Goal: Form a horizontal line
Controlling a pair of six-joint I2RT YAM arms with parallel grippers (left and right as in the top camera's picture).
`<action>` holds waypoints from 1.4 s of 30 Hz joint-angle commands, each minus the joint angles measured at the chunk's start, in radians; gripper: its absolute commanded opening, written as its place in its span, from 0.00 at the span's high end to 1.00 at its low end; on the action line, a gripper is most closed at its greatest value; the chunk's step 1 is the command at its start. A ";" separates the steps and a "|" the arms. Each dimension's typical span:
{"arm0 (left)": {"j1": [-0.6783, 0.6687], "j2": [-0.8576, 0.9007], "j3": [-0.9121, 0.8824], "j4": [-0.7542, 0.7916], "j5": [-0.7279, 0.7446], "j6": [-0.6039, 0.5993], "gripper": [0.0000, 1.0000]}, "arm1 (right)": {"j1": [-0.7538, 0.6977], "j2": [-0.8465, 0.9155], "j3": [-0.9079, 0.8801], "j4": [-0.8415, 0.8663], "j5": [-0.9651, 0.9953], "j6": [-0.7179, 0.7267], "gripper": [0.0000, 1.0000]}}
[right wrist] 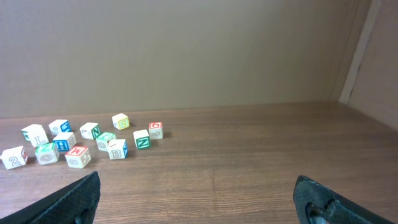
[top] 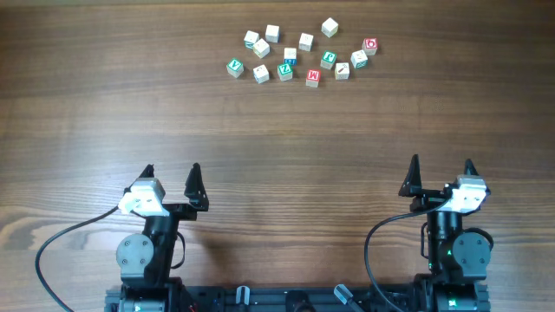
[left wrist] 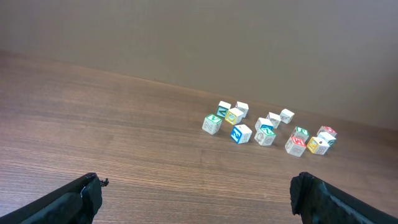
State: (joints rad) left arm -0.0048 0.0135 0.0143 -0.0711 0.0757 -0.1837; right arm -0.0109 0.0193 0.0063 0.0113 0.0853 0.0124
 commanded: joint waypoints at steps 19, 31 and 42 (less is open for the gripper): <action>-0.006 -0.011 0.002 0.011 0.109 0.012 0.00 | 0.005 -0.012 -0.001 0.002 -0.016 -0.012 0.00; -0.006 0.058 0.196 -0.017 0.212 -0.011 0.00 | 0.005 -0.012 -0.001 0.002 -0.016 -0.012 0.00; -0.006 0.475 0.557 -0.089 0.322 -0.010 0.00 | 0.005 -0.012 -0.001 0.002 -0.016 -0.011 0.00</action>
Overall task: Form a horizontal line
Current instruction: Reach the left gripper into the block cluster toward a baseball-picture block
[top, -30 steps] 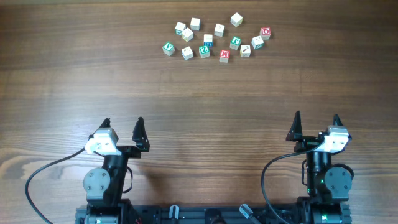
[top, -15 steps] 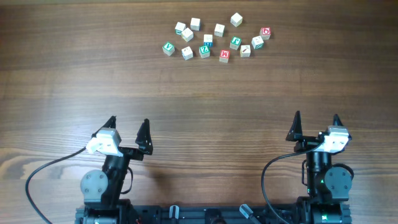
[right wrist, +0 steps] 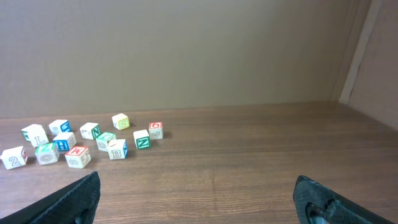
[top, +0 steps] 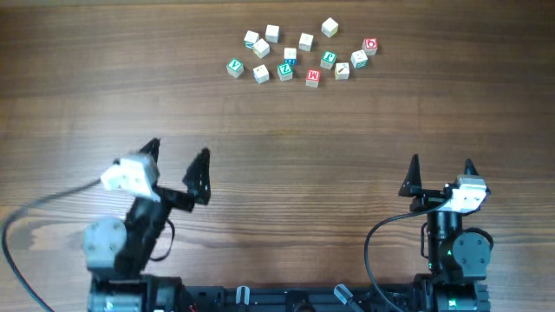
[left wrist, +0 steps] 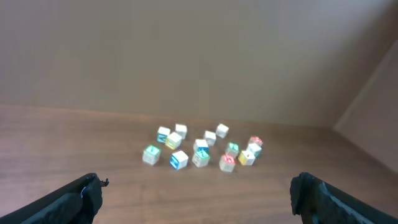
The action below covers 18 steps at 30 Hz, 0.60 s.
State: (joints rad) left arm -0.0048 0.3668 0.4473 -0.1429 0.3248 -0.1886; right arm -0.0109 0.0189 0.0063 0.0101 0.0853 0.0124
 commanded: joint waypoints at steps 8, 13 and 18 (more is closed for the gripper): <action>-0.006 0.476 0.504 -0.195 0.098 0.003 0.00 | 0.005 -0.011 -0.001 0.003 -0.016 -0.012 0.00; -0.006 0.669 0.732 -0.328 0.098 0.003 0.01 | 0.005 -0.011 -0.001 0.003 -0.016 -0.011 0.01; -0.061 0.861 0.962 -0.450 0.035 0.003 0.00 | 0.005 -0.011 -0.001 0.003 -0.016 -0.012 0.00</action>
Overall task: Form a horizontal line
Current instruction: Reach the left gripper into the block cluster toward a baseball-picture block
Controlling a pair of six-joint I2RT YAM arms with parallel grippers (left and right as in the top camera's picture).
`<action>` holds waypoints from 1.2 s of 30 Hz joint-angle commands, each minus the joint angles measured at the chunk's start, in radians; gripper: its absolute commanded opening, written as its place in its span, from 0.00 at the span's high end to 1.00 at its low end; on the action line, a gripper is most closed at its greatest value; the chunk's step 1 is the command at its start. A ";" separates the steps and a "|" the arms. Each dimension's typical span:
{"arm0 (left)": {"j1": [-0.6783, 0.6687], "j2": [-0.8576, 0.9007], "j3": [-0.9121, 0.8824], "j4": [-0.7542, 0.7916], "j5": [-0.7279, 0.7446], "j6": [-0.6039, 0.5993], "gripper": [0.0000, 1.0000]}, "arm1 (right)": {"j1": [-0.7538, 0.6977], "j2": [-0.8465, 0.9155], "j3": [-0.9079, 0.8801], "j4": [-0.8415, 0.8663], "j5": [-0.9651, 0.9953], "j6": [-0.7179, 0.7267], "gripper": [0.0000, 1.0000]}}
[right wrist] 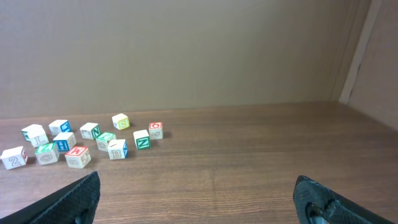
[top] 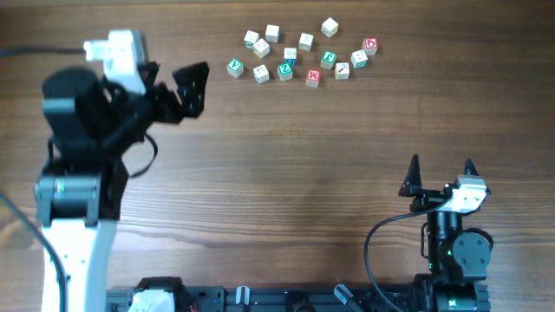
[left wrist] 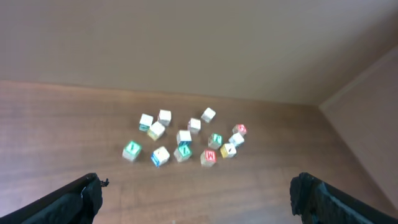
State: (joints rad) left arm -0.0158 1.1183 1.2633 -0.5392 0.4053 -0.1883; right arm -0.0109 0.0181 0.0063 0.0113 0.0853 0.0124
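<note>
Several small lettered cubes (top: 295, 52) lie in a loose cluster at the far middle of the wooden table; they also show in the wrist views, as the cubes (left wrist: 183, 140) and the cubes (right wrist: 87, 140). A green-faced cube (top: 234, 67) is leftmost and a red-faced cube (top: 370, 44) rightmost. My left gripper (top: 169, 82) is raised over the far left of the table, left of the cluster, open and empty, as the left gripper (left wrist: 196, 186) shows. My right gripper (top: 440, 165) stays low at the near right, open and empty, facing the cubes from afar.
The tan wall (right wrist: 186, 56) rises behind the far table edge, with a side panel (right wrist: 373, 62) at the right. My left arm (top: 78, 173) stretches along the left side of the table (top: 303, 156). Bare wood lies between the cubes and my right gripper.
My left arm has risen and reached far forward; its gripper went from the near left to beside the cluster's left, looking down on the cubes. Right arm and cubes are unchanged.
Both grippers stood open at the near edge, with the cubes clustered at the far middle. Then my left arm had lifted and tilted at its base. Now it is extended over the far left, still open. No cube has moved.
</note>
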 commanded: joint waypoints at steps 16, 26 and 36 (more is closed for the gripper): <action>-0.351 0.393 0.354 -0.169 -0.480 0.024 0.00 | 0.005 -0.011 -0.001 0.002 -0.016 -0.012 0.00; -0.359 0.591 0.353 -0.058 -0.457 -0.083 0.00 | 0.005 -0.011 -0.001 0.002 -0.016 -0.012 0.00; -0.359 0.893 0.354 0.085 -0.558 -0.317 0.06 | 0.005 -0.011 -0.001 0.002 -0.016 -0.012 0.00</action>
State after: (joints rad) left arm -0.3717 1.9717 1.6032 -0.4736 -0.0803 -0.3817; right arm -0.0109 0.0181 0.0063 0.0109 0.0853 0.0124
